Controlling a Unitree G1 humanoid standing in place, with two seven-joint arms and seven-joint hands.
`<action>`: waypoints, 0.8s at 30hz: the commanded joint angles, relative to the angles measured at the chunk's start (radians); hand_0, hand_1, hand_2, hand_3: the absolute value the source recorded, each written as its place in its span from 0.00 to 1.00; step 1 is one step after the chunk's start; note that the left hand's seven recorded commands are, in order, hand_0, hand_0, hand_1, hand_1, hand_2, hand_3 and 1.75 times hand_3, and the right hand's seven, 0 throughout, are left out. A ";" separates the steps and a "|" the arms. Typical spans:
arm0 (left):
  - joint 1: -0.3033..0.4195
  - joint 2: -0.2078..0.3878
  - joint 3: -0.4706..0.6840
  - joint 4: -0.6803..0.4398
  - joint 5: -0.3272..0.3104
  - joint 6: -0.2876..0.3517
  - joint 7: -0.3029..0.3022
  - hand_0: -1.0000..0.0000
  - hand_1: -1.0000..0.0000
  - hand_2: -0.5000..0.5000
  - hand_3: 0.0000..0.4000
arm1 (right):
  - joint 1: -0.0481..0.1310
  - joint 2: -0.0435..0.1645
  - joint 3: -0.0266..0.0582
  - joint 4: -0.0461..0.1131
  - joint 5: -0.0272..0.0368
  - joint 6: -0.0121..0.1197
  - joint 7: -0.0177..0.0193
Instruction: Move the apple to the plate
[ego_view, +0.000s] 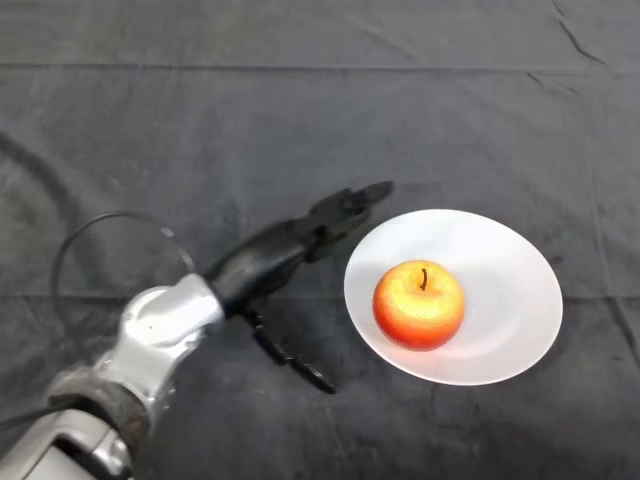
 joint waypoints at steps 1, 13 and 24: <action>0.037 0.051 0.044 0.012 -0.034 0.001 -0.007 1.00 1.00 0.50 0.00 | -0.012 -0.026 0.0011 0.001 0.0063 -0.007 0.0023; 0.072 0.126 0.220 0.054 -0.131 0.106 -0.001 1.00 1.00 0.50 0.00 | -0.012 -0.026 0.0011 0.001 0.0063 -0.007 0.0022; 0.075 0.156 0.353 0.065 -0.191 0.189 0.021 1.00 1.00 0.50 0.00 | -0.012 -0.025 0.0013 0.000 0.0062 -0.007 0.0020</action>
